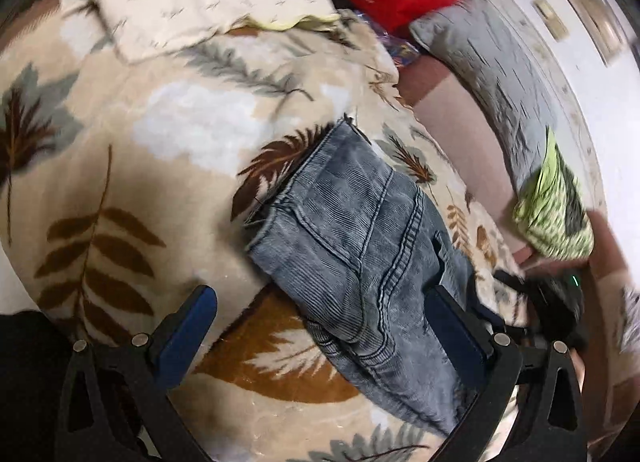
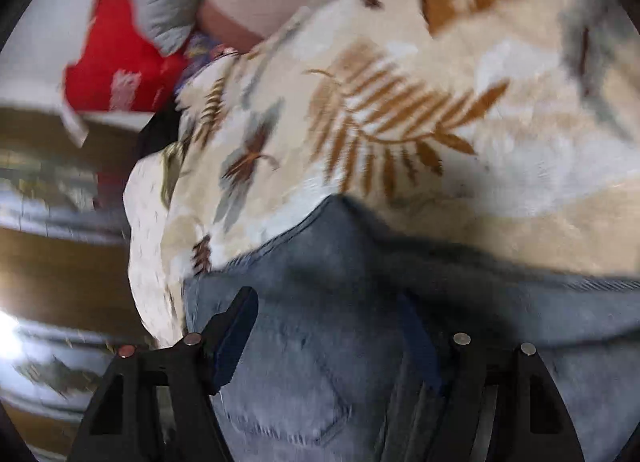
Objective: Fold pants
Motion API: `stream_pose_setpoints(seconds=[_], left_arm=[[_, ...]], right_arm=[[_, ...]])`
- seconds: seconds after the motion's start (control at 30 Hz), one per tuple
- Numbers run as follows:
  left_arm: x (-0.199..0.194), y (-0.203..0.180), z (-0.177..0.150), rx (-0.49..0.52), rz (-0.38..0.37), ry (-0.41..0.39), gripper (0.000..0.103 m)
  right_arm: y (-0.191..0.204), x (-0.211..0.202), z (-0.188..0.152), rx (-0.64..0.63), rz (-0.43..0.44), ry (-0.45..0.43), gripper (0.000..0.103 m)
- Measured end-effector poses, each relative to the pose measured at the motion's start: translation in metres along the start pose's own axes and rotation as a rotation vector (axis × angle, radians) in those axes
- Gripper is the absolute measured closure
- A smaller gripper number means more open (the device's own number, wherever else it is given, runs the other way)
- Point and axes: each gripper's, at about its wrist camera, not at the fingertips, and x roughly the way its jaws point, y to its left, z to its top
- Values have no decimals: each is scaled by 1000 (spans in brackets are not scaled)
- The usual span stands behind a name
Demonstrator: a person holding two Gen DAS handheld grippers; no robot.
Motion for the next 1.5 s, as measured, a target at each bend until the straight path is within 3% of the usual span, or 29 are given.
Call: stream_pose_setpoints(seconds=[0.1, 0.23, 0.5, 0.53, 0.57, 0.63, 0.7, 0.77, 0.93, 1.03, 1.2, 1.3, 1.37, 1.5], left_arm=[[8, 4, 4, -54, -33, 37, 0], [14, 4, 6, -86, -36, 49, 0], [30, 4, 24, -173, -91, 83, 1], [30, 4, 24, -169, -98, 79, 11], [31, 3, 24, -152, -103, 80, 39], [37, 5, 24, -127, -53, 112, 73], [41, 14, 24, -163, -68, 121, 75], [41, 18, 26, -185, -88, 125, 81], [40, 19, 28, -183, -110, 121, 89], [35, 13, 28, -150, -105, 108, 92], [33, 2, 28, -95, -92, 84, 92], [32, 1, 28, -88, -81, 77, 92], [29, -4, 27, -72, -74, 68, 92], [12, -30, 28, 42, -55, 19, 93]], right_arm=[[17, -23, -32, -59, 97, 14, 28], [33, -28, -86, -128, 164, 75, 28], [29, 4, -126, -39, 255, 157, 28], [29, 6, -127, -28, 251, 152, 28], [29, 8, -127, -22, 256, 152, 28], [28, 11, -127, 17, 307, 155, 28], [25, 19, -127, 50, 318, 154, 26], [20, 36, -128, 86, 273, 188, 25], [30, 29, -124, 77, 257, 161, 25], [34, 23, -119, 65, 256, 110, 25], [26, 34, -114, 134, 231, 137, 25], [34, 24, -105, 110, 229, 92, 25], [29, 38, -102, 122, 198, 119, 25], [19, 26, -103, 169, 272, 118, 25]])
